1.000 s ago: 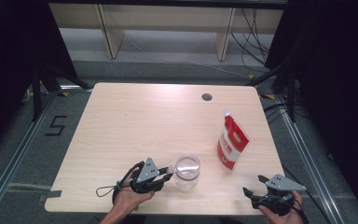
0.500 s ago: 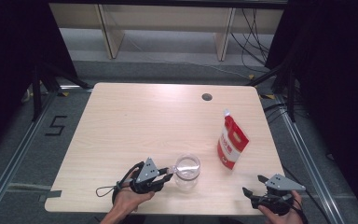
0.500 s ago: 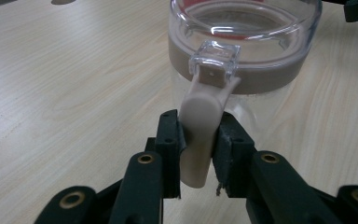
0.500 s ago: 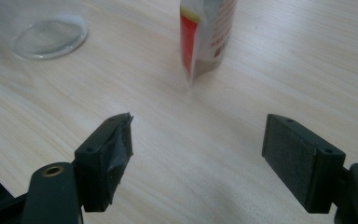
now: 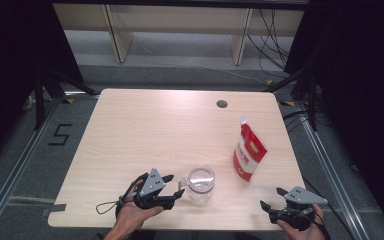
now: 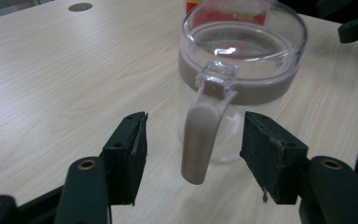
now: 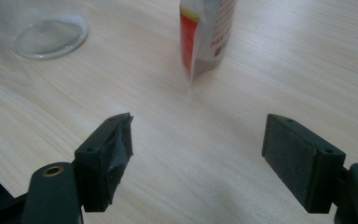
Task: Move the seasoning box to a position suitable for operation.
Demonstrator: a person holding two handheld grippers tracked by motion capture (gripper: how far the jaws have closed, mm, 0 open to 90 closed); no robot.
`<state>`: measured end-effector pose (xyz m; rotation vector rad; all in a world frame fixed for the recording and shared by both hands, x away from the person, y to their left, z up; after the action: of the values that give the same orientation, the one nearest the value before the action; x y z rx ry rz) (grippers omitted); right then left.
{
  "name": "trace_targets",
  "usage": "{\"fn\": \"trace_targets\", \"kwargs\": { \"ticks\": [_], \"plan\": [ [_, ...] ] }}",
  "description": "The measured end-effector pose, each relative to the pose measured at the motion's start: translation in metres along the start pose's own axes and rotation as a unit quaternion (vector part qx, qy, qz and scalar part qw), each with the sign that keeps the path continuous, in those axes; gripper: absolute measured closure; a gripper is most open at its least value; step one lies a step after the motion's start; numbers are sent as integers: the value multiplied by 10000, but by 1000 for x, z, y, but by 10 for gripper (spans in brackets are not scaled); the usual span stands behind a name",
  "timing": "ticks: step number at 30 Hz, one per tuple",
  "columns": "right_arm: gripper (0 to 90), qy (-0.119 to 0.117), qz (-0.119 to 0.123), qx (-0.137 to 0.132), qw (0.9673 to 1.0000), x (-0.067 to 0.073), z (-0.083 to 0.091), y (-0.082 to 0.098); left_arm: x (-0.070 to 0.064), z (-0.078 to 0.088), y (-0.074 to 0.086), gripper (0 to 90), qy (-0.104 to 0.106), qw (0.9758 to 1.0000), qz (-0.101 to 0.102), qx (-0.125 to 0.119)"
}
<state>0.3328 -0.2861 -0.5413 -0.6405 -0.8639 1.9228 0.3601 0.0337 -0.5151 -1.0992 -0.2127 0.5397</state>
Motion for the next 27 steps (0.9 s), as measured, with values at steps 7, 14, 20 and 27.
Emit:
{"fn": "trace_targets", "kwargs": {
  "ticks": [7, 14, 20, 27],
  "plan": [
    [260, -41, 28, 29, 10000, 2, 1, 0, -6, 6, -8, 425, 151, 9998, 108, -52],
    [284, -97, -43, 56, 9999, 5, 1, 1, -3, 13, -16, 493, 149, 9988, 359, -287],
    [287, -113, -13, 17, 9999, 5, 0, 1, -2, 20, -24, 635, 207, 9980, 389, -463],
    [287, -150, 101, -15, 9998, 5, 0, 0, -5, 19, -30, 817, 244, 9977, 307, -559]
  ]
}}
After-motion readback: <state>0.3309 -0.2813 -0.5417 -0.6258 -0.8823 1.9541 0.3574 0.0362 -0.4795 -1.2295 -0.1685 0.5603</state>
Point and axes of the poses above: each handheld gripper's, and its own axes: z roughly backward along the jaws, y roughly out of its underside, x roughly to its left, the point moved 9 cm from there along -z, roughly forward along the jaws, and after that the axes turned 8 degrees about y, right-handed, at the moved point
